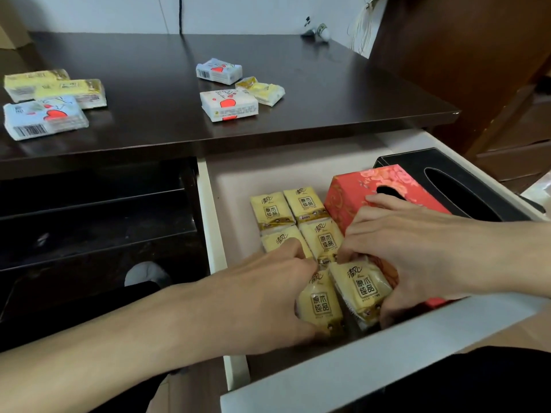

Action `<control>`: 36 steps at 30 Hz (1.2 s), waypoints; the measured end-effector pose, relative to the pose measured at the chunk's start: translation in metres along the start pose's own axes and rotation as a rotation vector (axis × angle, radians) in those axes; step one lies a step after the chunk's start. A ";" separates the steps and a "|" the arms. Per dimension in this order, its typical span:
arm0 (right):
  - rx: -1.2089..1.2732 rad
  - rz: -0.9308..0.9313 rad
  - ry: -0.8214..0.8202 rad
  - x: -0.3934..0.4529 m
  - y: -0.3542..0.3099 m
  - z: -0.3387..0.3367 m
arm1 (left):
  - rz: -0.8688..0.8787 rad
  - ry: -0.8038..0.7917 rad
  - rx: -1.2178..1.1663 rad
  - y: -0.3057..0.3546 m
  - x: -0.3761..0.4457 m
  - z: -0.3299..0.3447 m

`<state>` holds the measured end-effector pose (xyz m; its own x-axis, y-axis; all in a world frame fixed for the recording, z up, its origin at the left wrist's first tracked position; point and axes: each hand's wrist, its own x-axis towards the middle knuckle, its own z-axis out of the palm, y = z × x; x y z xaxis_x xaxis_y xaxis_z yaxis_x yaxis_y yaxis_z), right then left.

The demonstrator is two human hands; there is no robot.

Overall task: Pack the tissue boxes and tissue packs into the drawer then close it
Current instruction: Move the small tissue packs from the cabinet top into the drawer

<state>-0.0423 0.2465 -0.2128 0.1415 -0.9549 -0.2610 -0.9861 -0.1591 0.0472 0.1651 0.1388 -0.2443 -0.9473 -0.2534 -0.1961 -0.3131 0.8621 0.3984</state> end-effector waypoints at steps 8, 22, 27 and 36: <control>-0.029 0.014 -0.060 -0.002 -0.004 -0.007 | 0.050 0.021 0.055 -0.005 0.005 0.007; -0.327 0.050 0.006 0.020 -0.012 0.008 | 0.054 0.216 0.354 -0.011 0.014 -0.001; -0.256 0.021 -0.048 0.024 -0.011 0.006 | -0.031 0.086 0.367 -0.017 0.020 -0.001; -0.262 0.023 -0.047 0.024 -0.011 0.009 | -0.023 0.089 0.351 -0.016 0.025 -0.001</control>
<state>-0.0291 0.2279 -0.2283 0.1093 -0.9473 -0.3011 -0.9320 -0.2029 0.3003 0.1462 0.1183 -0.2546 -0.9475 -0.2980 -0.1161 -0.3062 0.9501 0.0598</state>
